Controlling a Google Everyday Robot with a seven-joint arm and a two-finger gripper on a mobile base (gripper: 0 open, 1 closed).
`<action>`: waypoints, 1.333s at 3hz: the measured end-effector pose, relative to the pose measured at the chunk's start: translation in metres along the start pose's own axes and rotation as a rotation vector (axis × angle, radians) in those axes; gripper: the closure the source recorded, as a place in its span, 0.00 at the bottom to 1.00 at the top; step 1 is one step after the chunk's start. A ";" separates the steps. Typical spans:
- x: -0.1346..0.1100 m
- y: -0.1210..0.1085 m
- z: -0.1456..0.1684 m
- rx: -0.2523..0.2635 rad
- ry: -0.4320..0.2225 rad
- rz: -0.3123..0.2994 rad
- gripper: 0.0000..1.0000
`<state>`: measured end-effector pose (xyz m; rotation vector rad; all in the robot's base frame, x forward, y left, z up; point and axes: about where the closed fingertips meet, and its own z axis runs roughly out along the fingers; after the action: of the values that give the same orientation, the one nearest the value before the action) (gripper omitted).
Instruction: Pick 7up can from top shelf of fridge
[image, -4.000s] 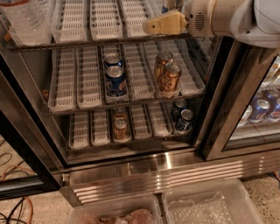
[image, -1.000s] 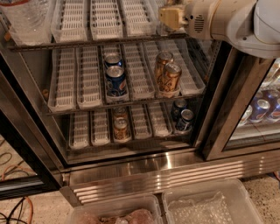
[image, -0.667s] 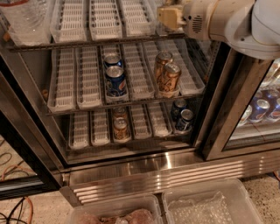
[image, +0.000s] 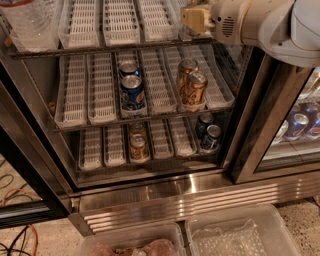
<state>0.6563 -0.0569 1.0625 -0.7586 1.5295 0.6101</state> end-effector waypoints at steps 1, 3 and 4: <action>-0.003 0.002 -0.001 -0.007 -0.001 -0.011 1.00; -0.014 0.006 -0.005 -0.017 -0.008 -0.038 1.00; -0.022 0.010 -0.008 -0.023 -0.011 -0.057 1.00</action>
Offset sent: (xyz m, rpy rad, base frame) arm -0.0876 0.0347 0.0673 -0.1490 -0.1839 0.1885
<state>0.6436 -0.0544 1.0848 -0.8120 1.4880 0.5892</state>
